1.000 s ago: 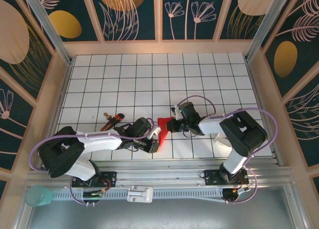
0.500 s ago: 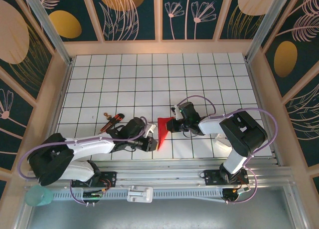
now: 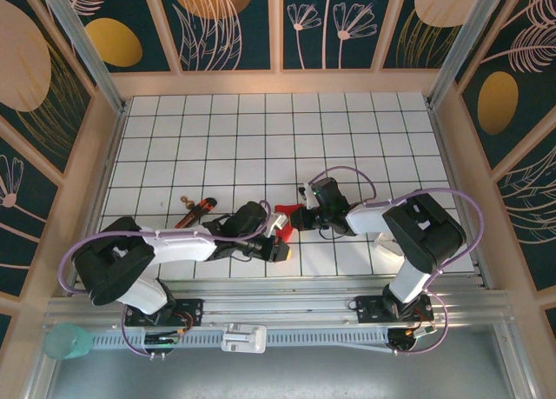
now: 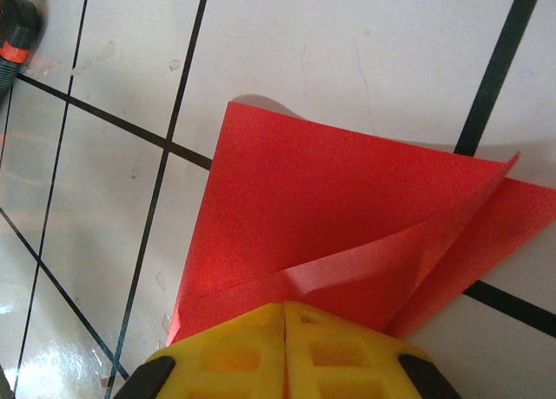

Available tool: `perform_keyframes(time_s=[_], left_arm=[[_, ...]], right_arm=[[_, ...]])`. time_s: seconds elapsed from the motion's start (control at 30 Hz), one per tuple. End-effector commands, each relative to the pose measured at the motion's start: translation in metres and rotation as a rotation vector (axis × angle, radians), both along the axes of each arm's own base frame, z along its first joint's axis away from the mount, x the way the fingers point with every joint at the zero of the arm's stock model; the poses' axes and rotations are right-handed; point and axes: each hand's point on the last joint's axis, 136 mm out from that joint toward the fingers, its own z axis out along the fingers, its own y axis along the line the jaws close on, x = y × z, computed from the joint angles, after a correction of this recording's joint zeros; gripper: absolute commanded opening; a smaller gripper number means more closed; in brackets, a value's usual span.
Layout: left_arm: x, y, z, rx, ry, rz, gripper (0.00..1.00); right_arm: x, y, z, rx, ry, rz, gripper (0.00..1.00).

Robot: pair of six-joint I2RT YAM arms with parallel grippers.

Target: Fold a paper plane with a square sheet of paper (pick it up from the middle)

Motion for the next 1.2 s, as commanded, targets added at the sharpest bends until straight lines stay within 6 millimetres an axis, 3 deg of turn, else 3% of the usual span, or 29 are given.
perform_keyframes(time_s=[0.0, 0.23, 1.17], left_arm=[[0.003, 0.004, -0.010, 0.067, -0.017, -0.014, 0.05], [0.012, 0.016, -0.019, 0.113, -0.023, 0.016, 0.04], [0.014, 0.035, -0.046, 0.191, 0.011, 0.036, 0.03]], right_arm=[[-0.019, -0.023, -0.042, -0.130, 0.098, -0.023, 0.08], [-0.019, -0.024, -0.041, -0.131, 0.097, -0.025, 0.08], [-0.020, -0.024, -0.042, -0.133, 0.101, -0.024, 0.08]])
